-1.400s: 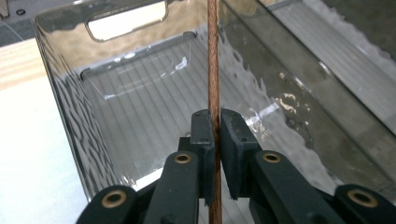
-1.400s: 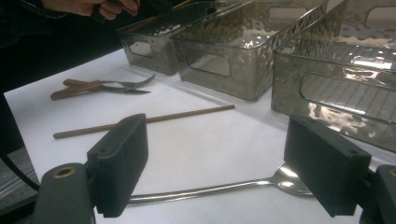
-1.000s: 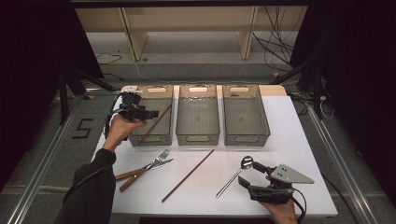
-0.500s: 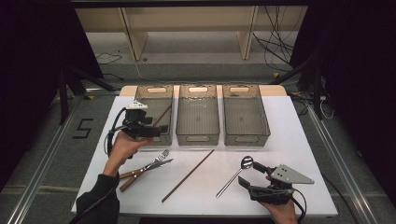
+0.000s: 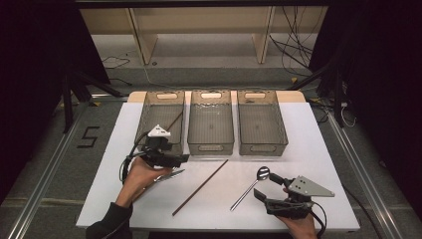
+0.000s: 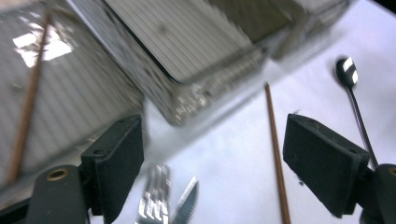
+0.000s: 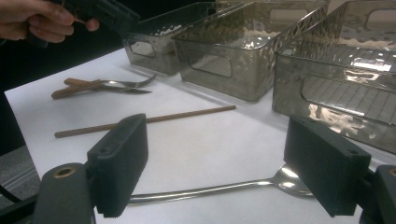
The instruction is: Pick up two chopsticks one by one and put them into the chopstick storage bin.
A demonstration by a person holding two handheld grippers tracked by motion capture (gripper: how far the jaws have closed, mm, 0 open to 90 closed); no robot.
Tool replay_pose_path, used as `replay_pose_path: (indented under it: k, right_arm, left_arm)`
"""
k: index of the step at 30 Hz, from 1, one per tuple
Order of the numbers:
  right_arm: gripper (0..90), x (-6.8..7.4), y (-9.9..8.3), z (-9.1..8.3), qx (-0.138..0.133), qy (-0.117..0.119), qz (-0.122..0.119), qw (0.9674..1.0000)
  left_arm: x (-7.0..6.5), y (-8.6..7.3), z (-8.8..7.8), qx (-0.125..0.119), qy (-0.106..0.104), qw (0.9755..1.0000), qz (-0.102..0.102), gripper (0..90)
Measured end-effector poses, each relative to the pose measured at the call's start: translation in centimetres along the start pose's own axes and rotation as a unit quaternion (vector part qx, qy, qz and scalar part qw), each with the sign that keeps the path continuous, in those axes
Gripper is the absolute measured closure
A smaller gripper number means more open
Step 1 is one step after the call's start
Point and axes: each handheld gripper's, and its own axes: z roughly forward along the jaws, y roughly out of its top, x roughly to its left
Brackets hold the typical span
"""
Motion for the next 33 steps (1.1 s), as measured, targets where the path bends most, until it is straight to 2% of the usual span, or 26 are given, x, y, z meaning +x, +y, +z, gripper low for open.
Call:
replay_pose_path:
  k: [4,6,10,12,14,22,25,29,33]
  right_arm:
    - [22.5,0.0,0.0,0.1,0.002,0.001,-0.001,1.0000]
    - [22.5,0.0,0.0,0.1,0.002,0.001,-0.002,1.0000]
    - [22.6,0.0,0.0,0.1,0.001,0.001,-0.003,1.0000]
    - [22.6,0.1,0.0,0.1,0.002,0.001,-0.004,1.0000]
    - [22.7,0.0,0.0,0.0,0.002,0.001,-0.003,1.0000]
    - [22.9,0.0,0.0,0.1,0.003,0.000,-0.005,1.0000]
    - [22.9,0.0,0.0,0.1,0.003,0.000,-0.005,1.0000]
    - [22.9,0.1,0.0,0.1,0.003,0.000,-0.005,1.0000]
    - [22.9,0.1,0.0,0.2,0.006,0.002,-0.006,1.0000]
  left_arm:
    - [-1.4,-1.1,1.1,0.051,-0.005,0.9984,0.023,20.6]
    - [-2.1,-1.5,1.4,0.070,-0.016,0.9969,0.030,20.8]
    - [-3.6,-2.0,1.9,0.108,-0.014,0.9925,0.056,22.5]
    - [-4.2,-2.3,2.2,0.120,-0.018,0.9906,0.062,25.5]
    - [-4.6,-2.5,2.4,0.130,-0.026,0.9890,0.066,27.4]
    - [-5.8,-3.3,3.2,0.165,-0.045,0.9807,0.095,44.9]
    - [-6.1,-3.5,3.6,0.170,-0.052,0.9792,0.097,51.8]
    - [-6.3,-3.7,4.1,0.178,-0.050,0.9775,0.101,55.9]
    - [-6.6,-3.9,4.5,0.179,-0.043,0.9774,0.105,61.7]
